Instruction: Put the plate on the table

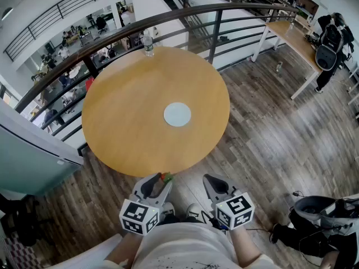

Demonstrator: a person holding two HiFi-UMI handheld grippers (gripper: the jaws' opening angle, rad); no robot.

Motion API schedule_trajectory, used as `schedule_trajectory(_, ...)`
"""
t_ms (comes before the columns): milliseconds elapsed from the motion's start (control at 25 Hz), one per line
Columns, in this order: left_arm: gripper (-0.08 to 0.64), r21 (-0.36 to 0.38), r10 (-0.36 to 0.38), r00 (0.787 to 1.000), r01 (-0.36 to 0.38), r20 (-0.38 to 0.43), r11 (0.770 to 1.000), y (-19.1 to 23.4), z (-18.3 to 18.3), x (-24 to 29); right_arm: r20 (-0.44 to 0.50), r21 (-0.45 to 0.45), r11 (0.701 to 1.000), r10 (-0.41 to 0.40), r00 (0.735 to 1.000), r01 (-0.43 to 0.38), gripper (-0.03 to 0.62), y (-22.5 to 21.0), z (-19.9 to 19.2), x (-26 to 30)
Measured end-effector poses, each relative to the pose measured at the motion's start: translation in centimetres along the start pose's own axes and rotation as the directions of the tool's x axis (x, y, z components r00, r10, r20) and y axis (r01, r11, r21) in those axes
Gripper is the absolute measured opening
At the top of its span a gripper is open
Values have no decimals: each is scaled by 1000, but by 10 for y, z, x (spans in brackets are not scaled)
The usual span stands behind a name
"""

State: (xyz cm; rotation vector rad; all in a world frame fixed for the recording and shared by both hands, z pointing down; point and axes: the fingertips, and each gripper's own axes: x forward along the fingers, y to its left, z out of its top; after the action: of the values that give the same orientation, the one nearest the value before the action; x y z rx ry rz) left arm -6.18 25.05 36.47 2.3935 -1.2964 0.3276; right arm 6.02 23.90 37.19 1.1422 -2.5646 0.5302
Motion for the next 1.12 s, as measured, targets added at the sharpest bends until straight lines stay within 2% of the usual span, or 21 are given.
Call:
schedule_trajectory(600,166,4,-11,1000,11,7,1000,15,1,-12,-14,-8,1000,5,1000,-5,25,18,1,9)
schedule_trajectory(920,166,15,-70,997,70,24,997,22,0,-29,57,12,994,-107,993,106,25,24,15,8)
schedule_trajectory(1120,166,27,-94,995,93,20,995,32,2,-37,59,45,985,-172,983,169,25,25,14,3)
